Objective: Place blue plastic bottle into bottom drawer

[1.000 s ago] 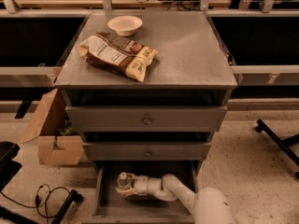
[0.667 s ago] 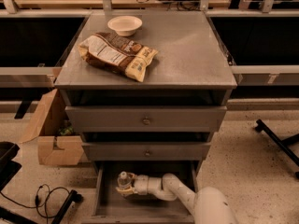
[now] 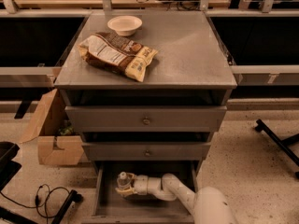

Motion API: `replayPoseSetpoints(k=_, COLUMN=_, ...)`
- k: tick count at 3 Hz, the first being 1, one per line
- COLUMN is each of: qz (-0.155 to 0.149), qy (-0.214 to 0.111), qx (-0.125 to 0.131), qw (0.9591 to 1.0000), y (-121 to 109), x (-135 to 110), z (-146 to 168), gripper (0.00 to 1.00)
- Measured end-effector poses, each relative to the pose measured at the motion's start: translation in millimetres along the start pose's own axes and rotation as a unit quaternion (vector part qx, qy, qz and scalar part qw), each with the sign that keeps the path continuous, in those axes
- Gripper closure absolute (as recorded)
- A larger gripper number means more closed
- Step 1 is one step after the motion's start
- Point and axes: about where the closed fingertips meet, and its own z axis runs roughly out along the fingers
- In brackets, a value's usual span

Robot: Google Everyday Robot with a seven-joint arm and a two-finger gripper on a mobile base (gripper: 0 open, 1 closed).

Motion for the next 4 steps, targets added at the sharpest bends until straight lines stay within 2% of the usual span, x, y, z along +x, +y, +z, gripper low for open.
replayPoseSetpoints(k=1, qz=0.000, qy=0.000, qx=0.000, qw=1.0000, y=0, x=0, z=0, gripper=0.13)
replayPoseSetpoints(k=2, qz=0.000, qy=0.000, qx=0.000, qw=1.0000, y=0, x=0, z=0, gripper=0.00)
replayPoseSetpoints(k=3, qz=0.000, qy=-0.001, qx=-0.002, qw=1.0000, y=1, x=-1, z=1, gripper=0.00)
replayPoseSetpoints(k=4, qz=0.015, qy=0.022, qx=-0.021, qw=0.9994, y=8, x=-8, z=-12, gripper=0.00)
